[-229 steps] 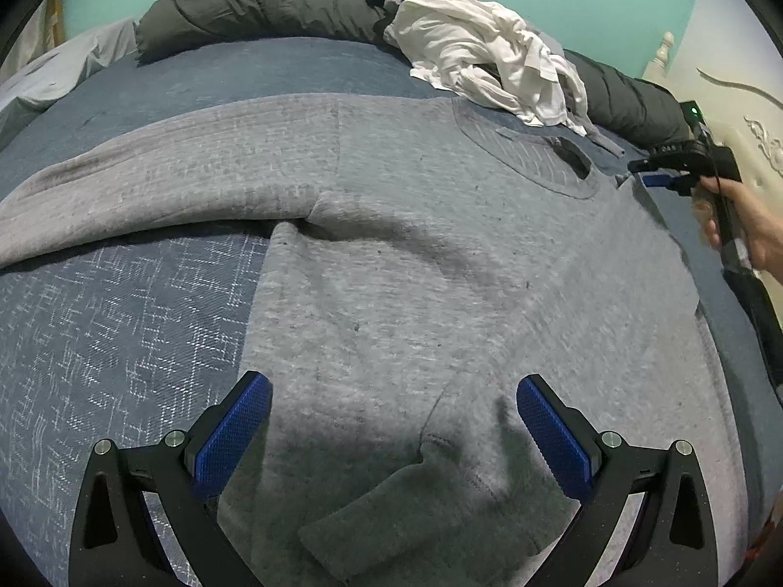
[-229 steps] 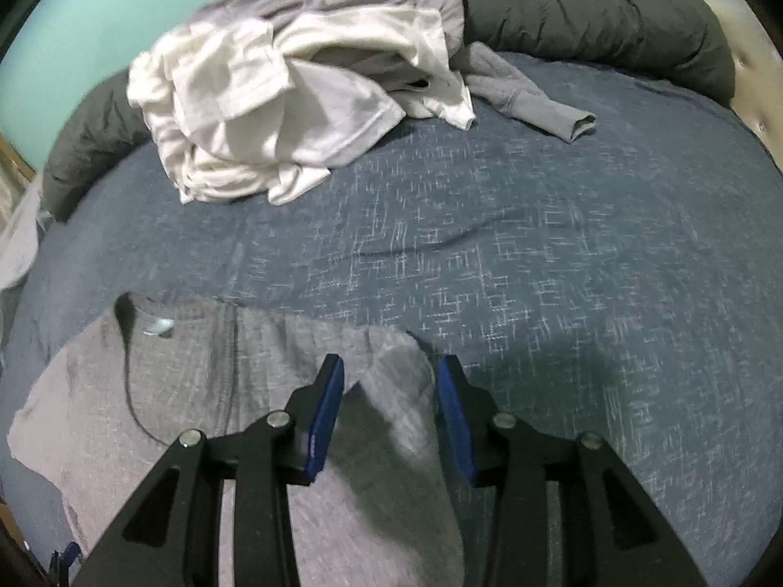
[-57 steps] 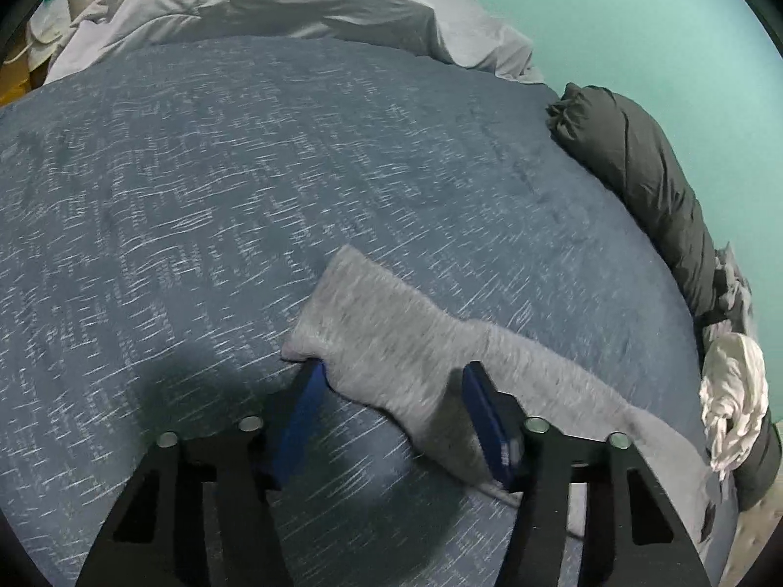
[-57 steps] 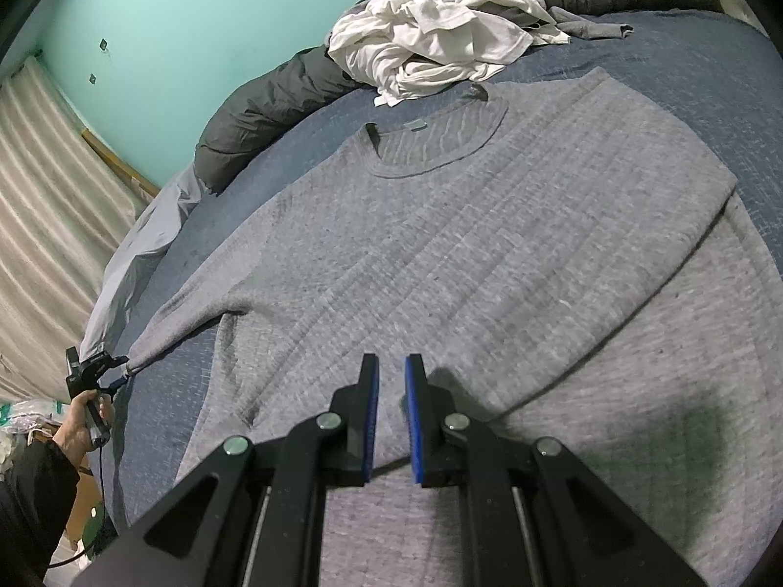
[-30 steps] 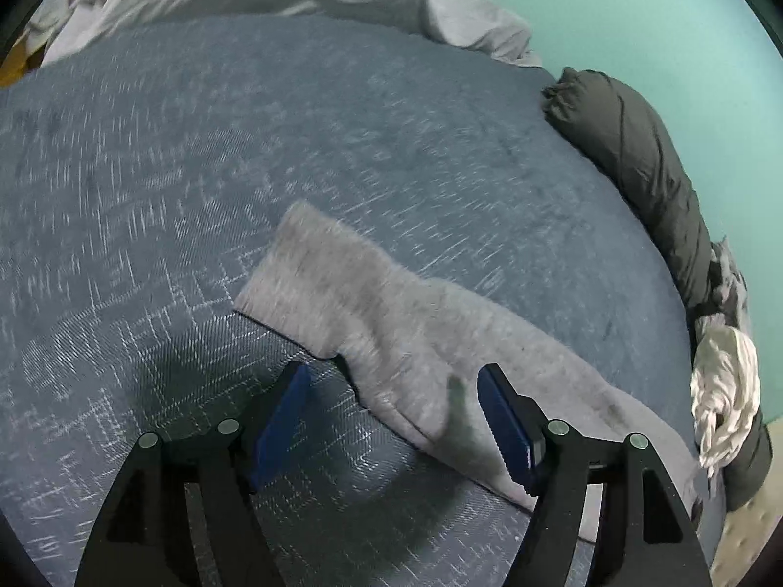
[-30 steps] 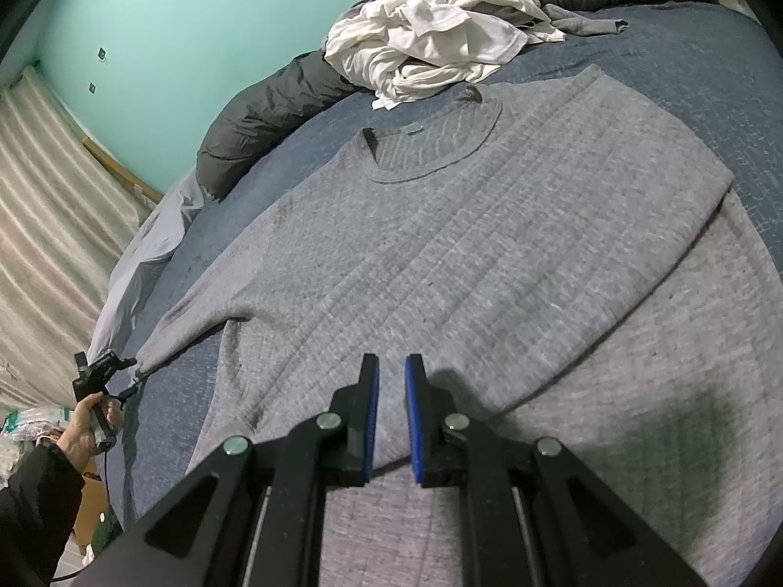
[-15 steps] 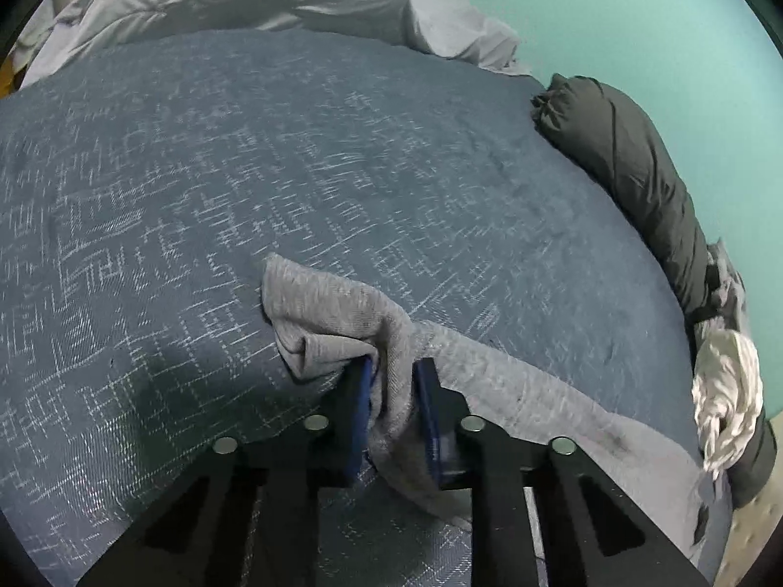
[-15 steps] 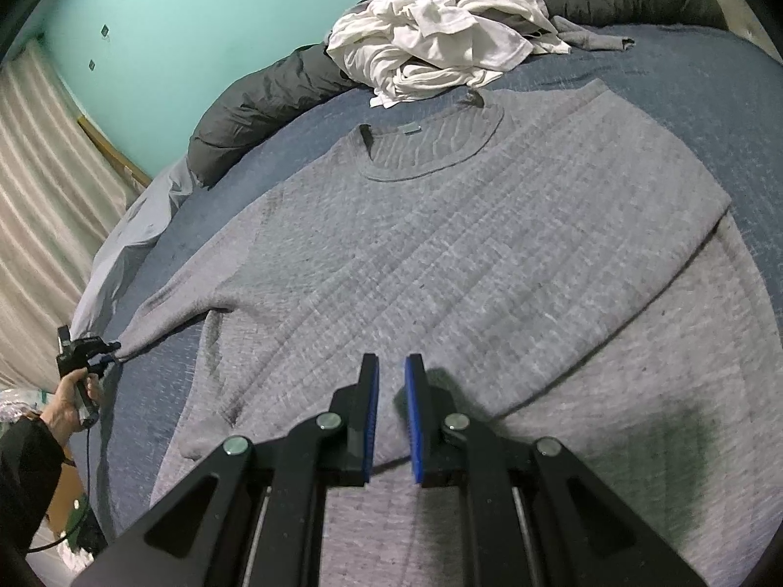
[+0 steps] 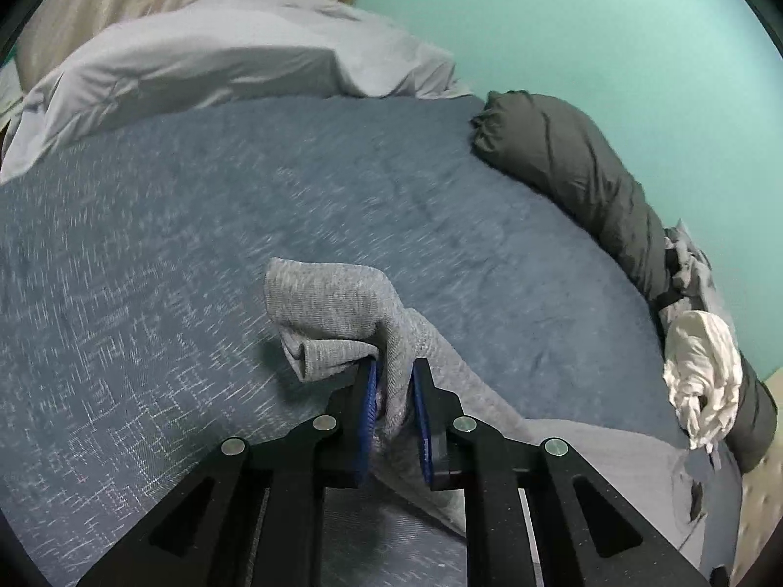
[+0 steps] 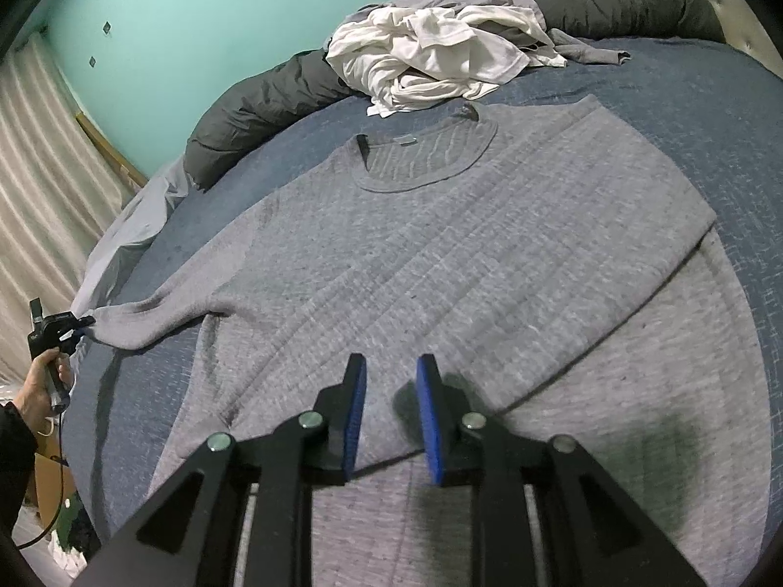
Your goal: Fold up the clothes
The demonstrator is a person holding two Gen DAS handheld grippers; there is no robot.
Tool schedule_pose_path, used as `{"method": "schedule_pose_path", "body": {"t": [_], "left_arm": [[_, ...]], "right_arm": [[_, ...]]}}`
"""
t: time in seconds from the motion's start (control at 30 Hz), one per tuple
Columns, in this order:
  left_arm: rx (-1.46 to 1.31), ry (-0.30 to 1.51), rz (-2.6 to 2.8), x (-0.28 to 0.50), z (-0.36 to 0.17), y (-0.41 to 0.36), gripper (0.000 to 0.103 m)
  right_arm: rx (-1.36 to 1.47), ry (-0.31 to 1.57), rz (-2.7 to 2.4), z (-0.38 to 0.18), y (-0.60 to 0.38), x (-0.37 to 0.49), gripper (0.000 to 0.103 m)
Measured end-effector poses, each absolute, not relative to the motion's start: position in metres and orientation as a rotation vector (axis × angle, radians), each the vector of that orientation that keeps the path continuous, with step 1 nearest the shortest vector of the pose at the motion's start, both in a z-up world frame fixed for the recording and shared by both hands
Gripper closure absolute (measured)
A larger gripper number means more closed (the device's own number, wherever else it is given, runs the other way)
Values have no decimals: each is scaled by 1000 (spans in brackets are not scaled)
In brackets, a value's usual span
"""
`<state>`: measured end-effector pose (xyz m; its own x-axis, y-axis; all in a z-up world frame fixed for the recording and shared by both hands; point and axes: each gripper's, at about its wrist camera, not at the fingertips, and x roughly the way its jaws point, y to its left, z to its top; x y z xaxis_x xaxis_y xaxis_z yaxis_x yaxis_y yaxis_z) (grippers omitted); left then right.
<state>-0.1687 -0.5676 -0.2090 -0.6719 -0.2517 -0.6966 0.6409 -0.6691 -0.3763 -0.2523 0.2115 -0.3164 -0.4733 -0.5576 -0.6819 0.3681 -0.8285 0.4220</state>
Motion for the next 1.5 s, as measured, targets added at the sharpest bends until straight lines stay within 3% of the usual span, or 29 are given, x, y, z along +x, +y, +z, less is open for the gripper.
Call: {"method": "schedule_pose_path", "body": {"t": [0.37,0.77,1.17,1.5], "left_arm": [[815,797,-2473,-190,-153,-512,88],[880,688,-2745,-242,-102,-388,88],[1046,551,-2979,-275,-92,-235,88],[1215,391,-3141,-274,-102,-106,88]], "right_arm": [[1169,-190,-2364,-309,218,-251,82],[1168,-185,-2394,-301,240,-251,76],[1218,-117,-2425,-303,270,-251,69],[1242,-258,-2458,-299,324,-252,69]]}}
